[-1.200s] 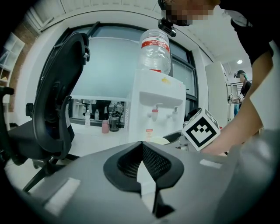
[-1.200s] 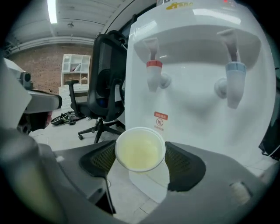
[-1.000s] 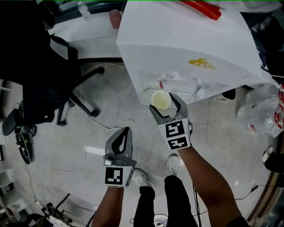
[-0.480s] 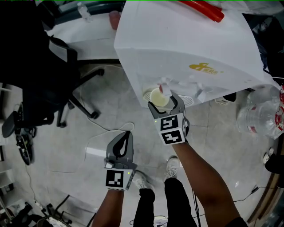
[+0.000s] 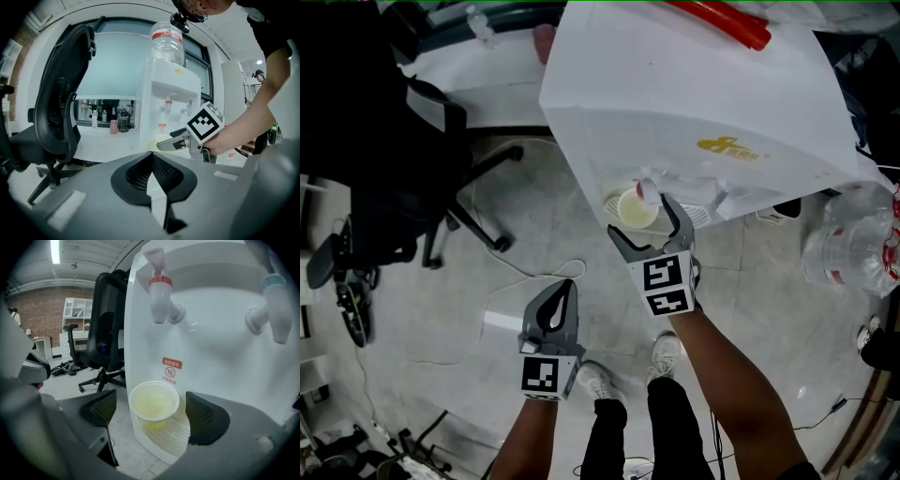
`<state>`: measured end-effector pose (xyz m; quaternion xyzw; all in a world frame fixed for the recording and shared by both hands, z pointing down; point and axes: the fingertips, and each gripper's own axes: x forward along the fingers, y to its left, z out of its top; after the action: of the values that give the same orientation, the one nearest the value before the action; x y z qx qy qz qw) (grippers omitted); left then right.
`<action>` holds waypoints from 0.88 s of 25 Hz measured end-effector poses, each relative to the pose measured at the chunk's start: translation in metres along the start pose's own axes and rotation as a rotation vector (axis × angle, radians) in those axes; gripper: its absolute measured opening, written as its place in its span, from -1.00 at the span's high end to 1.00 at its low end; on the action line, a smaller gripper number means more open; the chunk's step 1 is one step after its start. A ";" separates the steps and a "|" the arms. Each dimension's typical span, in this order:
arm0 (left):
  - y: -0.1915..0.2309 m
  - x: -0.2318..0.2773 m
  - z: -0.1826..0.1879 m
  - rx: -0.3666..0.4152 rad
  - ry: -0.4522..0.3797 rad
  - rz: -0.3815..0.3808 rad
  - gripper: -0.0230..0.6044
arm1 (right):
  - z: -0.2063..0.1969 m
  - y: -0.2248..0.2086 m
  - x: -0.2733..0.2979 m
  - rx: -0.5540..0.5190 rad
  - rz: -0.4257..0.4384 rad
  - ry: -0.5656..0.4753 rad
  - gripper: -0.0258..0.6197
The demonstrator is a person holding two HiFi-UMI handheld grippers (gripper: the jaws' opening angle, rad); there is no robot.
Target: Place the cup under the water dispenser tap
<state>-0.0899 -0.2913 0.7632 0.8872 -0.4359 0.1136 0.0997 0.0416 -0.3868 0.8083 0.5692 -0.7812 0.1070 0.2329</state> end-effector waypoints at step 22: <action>-0.027 -0.044 0.094 -0.013 -0.160 -0.043 0.87 | 0.070 0.029 -0.192 0.125 -0.162 -0.257 0.91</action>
<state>-0.0841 -0.2681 0.6583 0.9019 -0.4241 0.0376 0.0727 0.0445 -0.2467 0.6570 0.6528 -0.7478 0.0624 0.1033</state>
